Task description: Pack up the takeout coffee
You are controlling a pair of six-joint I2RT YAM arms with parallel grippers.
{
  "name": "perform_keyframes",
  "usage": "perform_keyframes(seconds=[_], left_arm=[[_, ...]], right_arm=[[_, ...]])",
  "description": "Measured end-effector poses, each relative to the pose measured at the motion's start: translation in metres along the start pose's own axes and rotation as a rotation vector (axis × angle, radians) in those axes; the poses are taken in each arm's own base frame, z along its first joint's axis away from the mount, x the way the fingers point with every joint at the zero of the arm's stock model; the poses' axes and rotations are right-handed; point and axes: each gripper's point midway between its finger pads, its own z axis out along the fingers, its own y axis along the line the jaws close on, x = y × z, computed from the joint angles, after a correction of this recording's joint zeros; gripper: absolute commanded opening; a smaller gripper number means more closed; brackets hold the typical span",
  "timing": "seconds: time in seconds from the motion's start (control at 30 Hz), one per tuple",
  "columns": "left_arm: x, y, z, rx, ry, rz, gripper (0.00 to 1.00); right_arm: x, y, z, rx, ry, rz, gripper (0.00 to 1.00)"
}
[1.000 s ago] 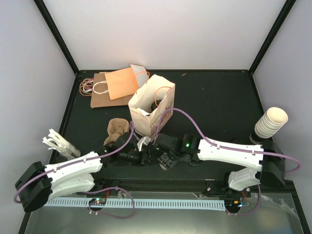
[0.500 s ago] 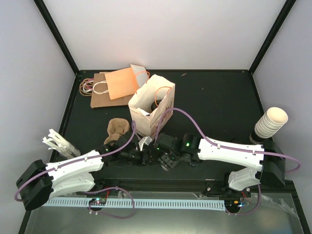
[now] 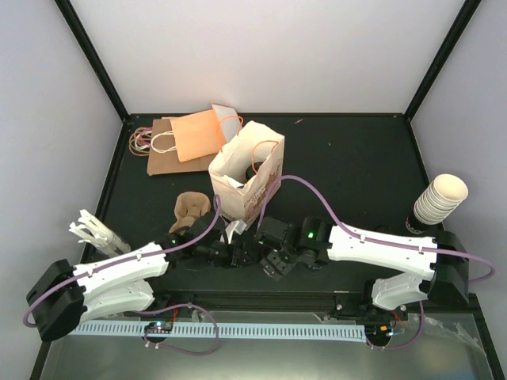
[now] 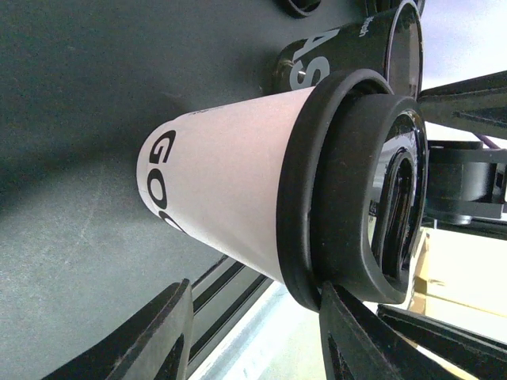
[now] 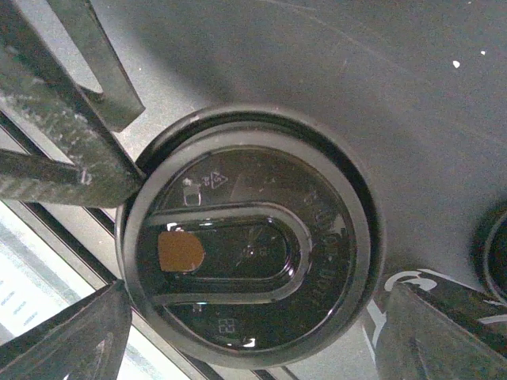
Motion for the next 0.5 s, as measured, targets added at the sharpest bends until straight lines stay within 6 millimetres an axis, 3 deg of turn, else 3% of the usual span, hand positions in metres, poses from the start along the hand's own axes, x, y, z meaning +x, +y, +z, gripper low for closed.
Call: perform_keyframes(seconds=[0.17, 0.5], left_arm=[[-0.0013, -0.0003, -0.0003, -0.009, -0.002, -0.002, 0.46], [-0.0027, 0.0004, -0.0011, -0.022, -0.007, -0.005, 0.46]], right_arm=[[0.0013, -0.0042, -0.0001, 0.023, 0.003, 0.008, 1.00], [-0.0067, -0.0040, 0.0013, 0.031, -0.003, 0.007, 0.90]])
